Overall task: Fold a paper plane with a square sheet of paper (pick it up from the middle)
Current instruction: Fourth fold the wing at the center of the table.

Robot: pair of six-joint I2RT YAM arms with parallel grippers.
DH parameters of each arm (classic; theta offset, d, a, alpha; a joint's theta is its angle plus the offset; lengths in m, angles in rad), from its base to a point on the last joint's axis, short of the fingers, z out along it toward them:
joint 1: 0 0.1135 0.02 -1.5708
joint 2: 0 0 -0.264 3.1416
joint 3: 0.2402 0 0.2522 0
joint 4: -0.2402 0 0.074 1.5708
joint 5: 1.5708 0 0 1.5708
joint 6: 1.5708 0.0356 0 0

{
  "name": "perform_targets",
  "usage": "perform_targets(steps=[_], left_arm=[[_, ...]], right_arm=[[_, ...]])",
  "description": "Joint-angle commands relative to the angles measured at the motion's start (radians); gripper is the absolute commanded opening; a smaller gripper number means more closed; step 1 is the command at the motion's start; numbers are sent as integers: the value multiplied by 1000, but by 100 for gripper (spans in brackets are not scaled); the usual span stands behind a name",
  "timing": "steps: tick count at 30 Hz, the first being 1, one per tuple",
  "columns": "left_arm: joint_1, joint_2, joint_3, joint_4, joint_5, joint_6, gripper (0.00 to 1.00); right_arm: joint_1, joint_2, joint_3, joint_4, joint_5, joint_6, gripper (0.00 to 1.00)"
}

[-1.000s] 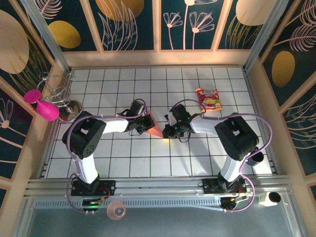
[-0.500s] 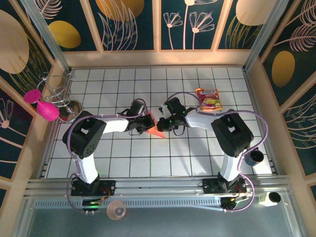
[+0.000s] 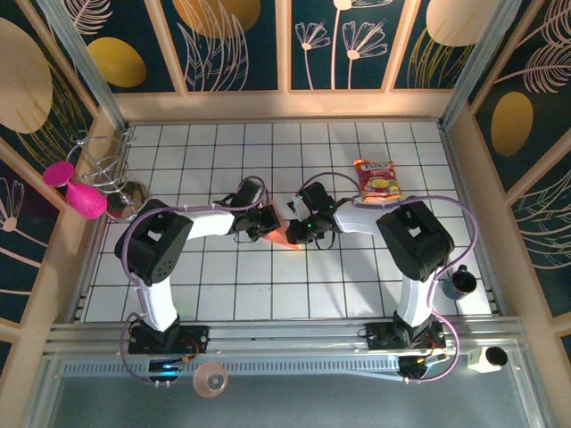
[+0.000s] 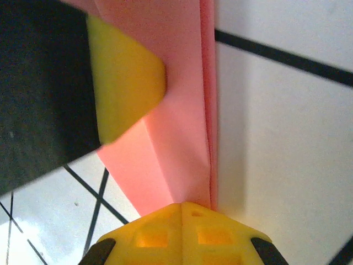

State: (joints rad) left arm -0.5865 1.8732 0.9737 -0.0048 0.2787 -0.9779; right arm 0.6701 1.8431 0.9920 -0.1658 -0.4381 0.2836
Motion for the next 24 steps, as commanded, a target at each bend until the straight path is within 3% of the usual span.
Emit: perform_targets(steps=[1, 12, 18, 24], left_arm=[[11, 78, -13, -139, -140, -6, 5], [11, 95, -10, -132, -138, -2, 5], [10, 80, -11, -106, -106, 9, 5], [10, 61, -9, -95, -84, 16, 5]], right_arm=[[-6, -48, -46, -125, 15, -43, 0], [-7, -135, -118, -162, 28, -31, 0], [-28, -230, -94, -47, 39, 38, 0], [-27, -128, -17, 41, 6, 96, 0]])
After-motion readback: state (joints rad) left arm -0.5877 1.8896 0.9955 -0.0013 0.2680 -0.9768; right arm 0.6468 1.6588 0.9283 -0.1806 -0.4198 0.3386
